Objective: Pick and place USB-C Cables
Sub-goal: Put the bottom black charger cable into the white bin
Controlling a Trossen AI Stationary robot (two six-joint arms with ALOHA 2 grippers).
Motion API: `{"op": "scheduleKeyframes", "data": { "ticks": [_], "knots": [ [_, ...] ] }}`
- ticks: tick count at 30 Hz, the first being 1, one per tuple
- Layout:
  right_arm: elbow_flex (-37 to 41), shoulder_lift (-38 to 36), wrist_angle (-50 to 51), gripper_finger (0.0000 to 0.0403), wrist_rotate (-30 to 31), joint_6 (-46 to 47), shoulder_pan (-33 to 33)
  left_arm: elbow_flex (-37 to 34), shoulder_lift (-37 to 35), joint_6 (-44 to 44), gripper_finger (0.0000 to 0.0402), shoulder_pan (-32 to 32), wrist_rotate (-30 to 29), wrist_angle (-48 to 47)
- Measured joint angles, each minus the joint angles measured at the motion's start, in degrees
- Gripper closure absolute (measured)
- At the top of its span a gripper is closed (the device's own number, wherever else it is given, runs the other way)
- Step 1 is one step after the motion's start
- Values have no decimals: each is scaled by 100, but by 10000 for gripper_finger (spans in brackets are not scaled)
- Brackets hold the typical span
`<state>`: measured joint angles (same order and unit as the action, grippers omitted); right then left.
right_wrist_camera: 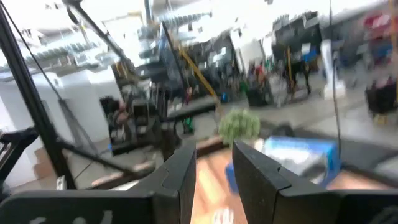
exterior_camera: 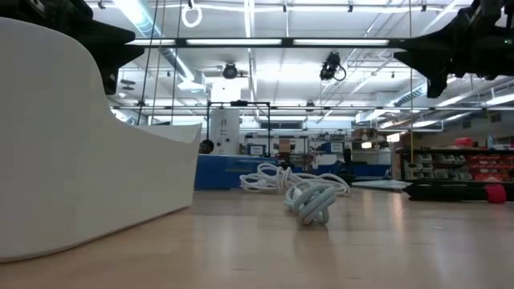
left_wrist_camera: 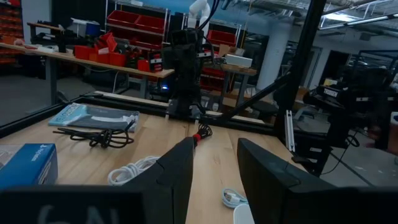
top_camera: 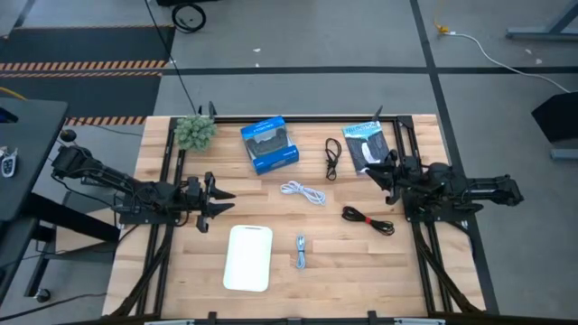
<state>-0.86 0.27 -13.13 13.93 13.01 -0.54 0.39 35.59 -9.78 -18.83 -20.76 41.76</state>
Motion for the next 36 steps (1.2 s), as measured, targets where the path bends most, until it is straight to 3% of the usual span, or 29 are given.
{"op": "scheduleKeyframes", "data": {
  "ticks": [5,10,14,17,24,30,36],
  "knots": [
    [0,0,-1081,290,154,368,-2,2,1,0,269,1,0,0],
    [0,-2,-1855,290,480,149,-4,0,1,0,269,2,-1,0],
    [-1,39,-1828,290,1316,-59,-4,2,0,0,269,0,-2,0],
    [0,237,-1535,290,1452,201,-4,2,2,0,269,0,-2,-2],
    [0,1257,-1195,290,-139,738,-2,0,1,0,269,0,-2,-1],
    [-39,2190,-1022,290,-531,1012,-2,0,0,0,269,2,0,0],
    [-1097,2992,1335,290,-844,978,-2,1,1,0,269,0,-1,-1]
  ]
}}
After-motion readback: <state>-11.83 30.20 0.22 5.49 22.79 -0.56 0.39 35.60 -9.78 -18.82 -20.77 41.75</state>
